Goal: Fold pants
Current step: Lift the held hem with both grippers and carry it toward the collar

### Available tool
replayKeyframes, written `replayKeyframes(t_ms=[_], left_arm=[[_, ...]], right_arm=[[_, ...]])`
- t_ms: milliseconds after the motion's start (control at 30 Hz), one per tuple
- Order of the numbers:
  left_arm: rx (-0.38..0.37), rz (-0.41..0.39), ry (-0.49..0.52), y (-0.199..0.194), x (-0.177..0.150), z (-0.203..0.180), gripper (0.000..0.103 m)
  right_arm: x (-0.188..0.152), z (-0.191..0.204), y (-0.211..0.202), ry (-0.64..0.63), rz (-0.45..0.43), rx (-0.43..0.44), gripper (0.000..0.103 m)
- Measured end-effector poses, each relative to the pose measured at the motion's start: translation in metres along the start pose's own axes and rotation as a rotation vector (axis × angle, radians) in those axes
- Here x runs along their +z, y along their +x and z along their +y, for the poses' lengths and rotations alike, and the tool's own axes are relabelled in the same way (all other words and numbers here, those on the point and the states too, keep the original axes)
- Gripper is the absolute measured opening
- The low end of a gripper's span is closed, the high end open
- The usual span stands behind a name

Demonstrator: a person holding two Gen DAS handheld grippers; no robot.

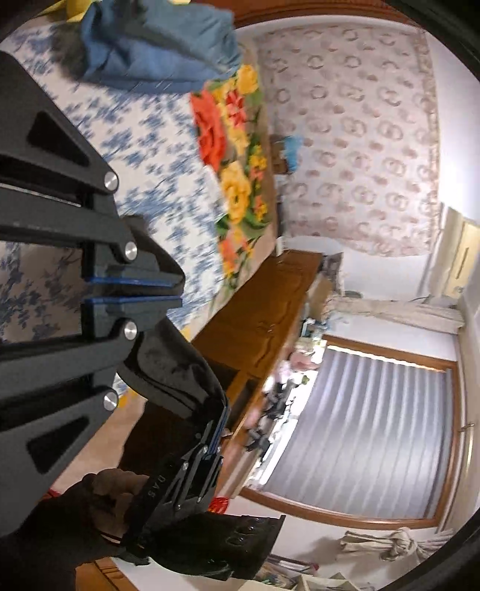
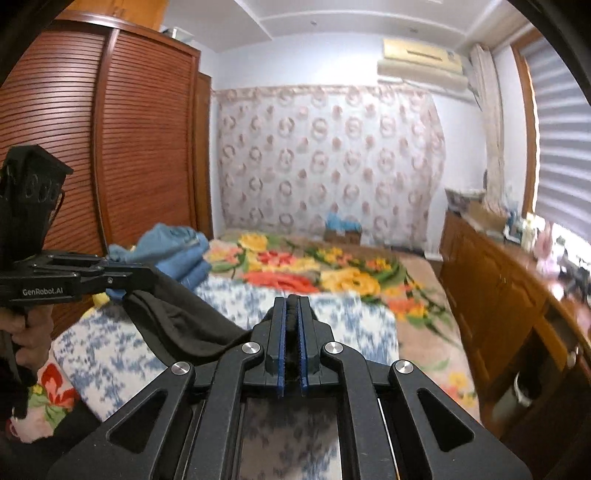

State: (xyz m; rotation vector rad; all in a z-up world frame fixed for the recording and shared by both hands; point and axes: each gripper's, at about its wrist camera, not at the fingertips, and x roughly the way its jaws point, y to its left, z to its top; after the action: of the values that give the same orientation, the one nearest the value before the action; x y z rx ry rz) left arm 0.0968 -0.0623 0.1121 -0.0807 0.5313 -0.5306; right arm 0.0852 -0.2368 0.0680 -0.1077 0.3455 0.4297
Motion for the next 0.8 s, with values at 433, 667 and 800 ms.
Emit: replayKeyframes(t_ms=[433, 667, 800], left_arm=[[0.171, -0.083, -0.034, 0.017, 0.099, 0.082, 0.000], [0.191, -0.068, -0.034, 0.008, 0.061, 0.090, 0.000], [0.176, 0.035, -0.082, 0.026, 0.005, 0.103, 0.000]], right_arm=[[0.101, 0.005, 0.114, -0.040, 0.004, 0.008, 0.002], [0.077, 0.021, 0.114, -0.074, 0.034, 0.037, 0.002], [0.020, 0.029, 0.131, -0.080, 0.148, 0.072, 0.002]])
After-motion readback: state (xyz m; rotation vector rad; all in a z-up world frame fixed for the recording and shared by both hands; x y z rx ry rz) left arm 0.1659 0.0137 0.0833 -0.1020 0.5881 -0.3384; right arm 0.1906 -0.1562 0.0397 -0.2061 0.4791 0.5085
